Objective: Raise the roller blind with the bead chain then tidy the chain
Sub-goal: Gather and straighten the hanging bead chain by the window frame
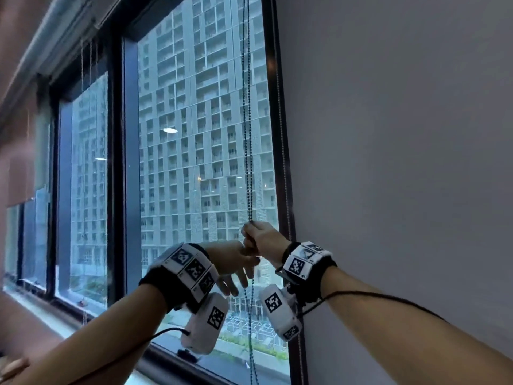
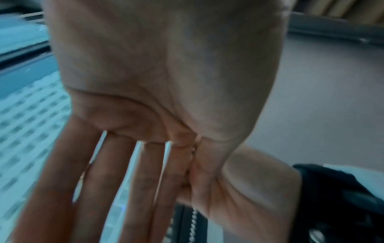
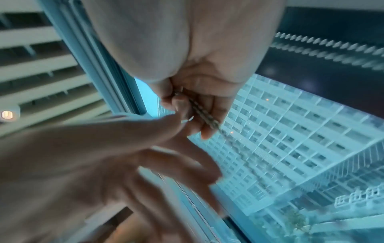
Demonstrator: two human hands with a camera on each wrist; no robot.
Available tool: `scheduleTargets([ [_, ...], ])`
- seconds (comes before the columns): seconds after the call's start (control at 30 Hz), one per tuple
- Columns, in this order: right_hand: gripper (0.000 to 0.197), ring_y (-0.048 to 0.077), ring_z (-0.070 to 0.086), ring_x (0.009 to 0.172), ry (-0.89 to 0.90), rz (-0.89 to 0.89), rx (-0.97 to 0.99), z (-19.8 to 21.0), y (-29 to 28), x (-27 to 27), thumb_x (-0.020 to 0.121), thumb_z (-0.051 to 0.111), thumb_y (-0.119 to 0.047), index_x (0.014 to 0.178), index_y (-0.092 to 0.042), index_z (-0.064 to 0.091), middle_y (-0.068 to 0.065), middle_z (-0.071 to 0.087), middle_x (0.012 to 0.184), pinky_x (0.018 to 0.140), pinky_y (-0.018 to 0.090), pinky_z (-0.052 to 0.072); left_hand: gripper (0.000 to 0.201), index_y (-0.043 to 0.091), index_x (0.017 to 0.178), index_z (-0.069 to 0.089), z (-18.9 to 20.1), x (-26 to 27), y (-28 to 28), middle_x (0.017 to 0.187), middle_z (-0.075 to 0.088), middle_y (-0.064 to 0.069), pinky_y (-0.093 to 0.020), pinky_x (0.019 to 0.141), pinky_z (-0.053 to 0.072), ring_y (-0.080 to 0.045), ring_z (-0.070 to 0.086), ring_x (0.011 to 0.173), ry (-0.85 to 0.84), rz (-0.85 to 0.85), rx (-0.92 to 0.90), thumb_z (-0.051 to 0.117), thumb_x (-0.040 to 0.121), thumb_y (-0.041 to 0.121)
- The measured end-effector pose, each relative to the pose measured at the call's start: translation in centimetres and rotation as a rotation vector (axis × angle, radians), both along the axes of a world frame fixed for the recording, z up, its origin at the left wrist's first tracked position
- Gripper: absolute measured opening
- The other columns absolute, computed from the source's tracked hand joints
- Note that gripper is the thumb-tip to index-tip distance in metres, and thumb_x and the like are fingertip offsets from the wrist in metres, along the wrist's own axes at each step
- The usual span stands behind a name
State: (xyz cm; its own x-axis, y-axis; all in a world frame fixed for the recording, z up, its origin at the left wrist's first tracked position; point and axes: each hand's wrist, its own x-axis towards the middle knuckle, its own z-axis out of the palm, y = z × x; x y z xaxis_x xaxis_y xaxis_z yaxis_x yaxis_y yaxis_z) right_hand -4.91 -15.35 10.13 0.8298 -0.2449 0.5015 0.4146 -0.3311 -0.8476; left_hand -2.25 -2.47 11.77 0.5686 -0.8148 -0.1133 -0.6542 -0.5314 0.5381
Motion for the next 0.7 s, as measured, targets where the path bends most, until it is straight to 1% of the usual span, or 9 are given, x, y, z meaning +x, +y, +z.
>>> scheduleTargets([
  [0.1,0.032,0.013,0.039,0.04,0.052,0.014,-0.038,-2.2,0.5,-0.8,0.103,0.034,-0.017,0.072,-0.014,0.042,-0.004,0.038,0.049,0.044,0.027,0.039,0.031,0.002,0.09,0.069,1.3,-1.0,1.9,0.085,0.074,-0.01,-0.028,0.059,0.055,-0.023,0.07,0.067,-0.452,-0.001,0.03,0.05,0.091,0.027],
  [0.17,0.034,0.009,0.035,0.034,0.127,0.027,-0.093,-3.0,1.1,-1.7,0.103,0.032,-0.02,0.071,-0.014,0.04,-0.005,0.037,0.048,0.04,0.024,0.036,0.012,0.012,0.083,0.063,2.3,-1.4,2.1,0.078,0.065,0.001,-0.031,0.067,0.054,-0.021,0.066,0.076,-0.87,-0.072,-0.295,0.054,0.083,0.02],
  [0.23,0.037,0.008,0.031,0.033,0.183,-0.016,-0.223,-3.5,1.8,-2.6,0.103,0.032,-0.024,0.068,-0.015,0.039,-0.001,0.034,0.052,0.038,0.022,0.03,0.023,0.019,0.094,0.059,2.9,-1.8,1.7,0.096,0.062,0.002,-0.033,0.089,0.048,-0.019,0.058,0.1,-1.149,-0.286,-0.604,0.051,0.077,0.005],
  [0.3,0.041,0.007,0.03,0.033,0.199,-0.042,-0.366,-3.8,2.4,-3.6,0.103,0.033,-0.027,0.065,-0.016,0.04,0.0,0.035,0.051,0.038,0.024,0.031,0.05,0.023,0.11,0.06,3.4,-2.2,0.8,0.125,0.061,0.002,-0.034,0.116,0.023,-0.018,0.045,0.129,-1.358,-0.473,-0.529,0.047,0.073,-0.007],
  [0.33,0.042,0.007,0.031,0.032,0.217,-0.036,-0.416,-3.7,2.6,-4.2,0.103,0.035,-0.028,0.064,-0.016,0.041,0.0,0.036,0.05,0.038,0.025,0.032,0.056,0.024,0.117,0.059,3.3,-2.3,0.1,0.133,0.058,0.003,-0.033,0.119,0.012,-0.016,0.039,0.136,-1.416,-0.524,-0.399,0.045,0.074,-0.009],
  [0.4,0.042,0.006,0.033,0.03,0.268,-0.039,-0.533,-3.5,3.0,-5.4,0.101,0.04,-0.026,0.061,-0.016,0.042,0.001,0.038,0.049,0.039,0.025,0.035,0.052,0.025,0.122,0.057,3.1,-2.0,-0.8,0.129,0.063,0.002,-0.039,0.118,0.024,-0.018,0.049,0.13,-1.373,-0.505,-0.123,0.043,0.08,-0.002],
  [0.47,0.041,0.005,0.031,0.031,0.267,-0.059,-0.574,-2.9,2.7,-6.5,0.099,0.043,-0.02,0.059,-0.017,0.04,-0.004,0.039,0.047,0.041,0.026,0.031,0.035,0.024,0.107,0.065,3.5,-1.6,-0.4,0.101,0.073,-0.003,-0.041,0.091,0.053,-0.021,0.067,0.095,-1.337,-0.402,0.001,0.039,0.086,0.013],
  [0.57,0.039,0.003,0.029,0.033,0.095,-0.073,-0.463,-1.2,0.7,-8.3,0.098,0.046,-0.011,0.059,-0.016,0.044,-0.012,0.037,0.042,0.038,0.022,0.026,0.051,0.011,0.074,0.067,3.9,-0.5,0.6,0.065,0.067,-0.002,-0.037,0.065,0.057,-0.017,0.06,0.054,-1.281,-0.369,-0.046,0.028,0.096,0.037],
  [0.7,0.035,0.003,0.032,0.036,-0.082,-0.134,-0.52,2.7,-1.2,-10.2,0.098,0.048,-0.013,0.062,-0.014,0.049,-0.003,0.04,0.051,0.04,0.02,0.029,0.059,0.013,0.067,0.067,3.3,-0.6,1.2,0.057,0.063,0.005,-0.031,0.064,0.055,-0.013,0.061,0.049,-1.157,-0.369,-0.166,0.028,0.096,0.047],
])
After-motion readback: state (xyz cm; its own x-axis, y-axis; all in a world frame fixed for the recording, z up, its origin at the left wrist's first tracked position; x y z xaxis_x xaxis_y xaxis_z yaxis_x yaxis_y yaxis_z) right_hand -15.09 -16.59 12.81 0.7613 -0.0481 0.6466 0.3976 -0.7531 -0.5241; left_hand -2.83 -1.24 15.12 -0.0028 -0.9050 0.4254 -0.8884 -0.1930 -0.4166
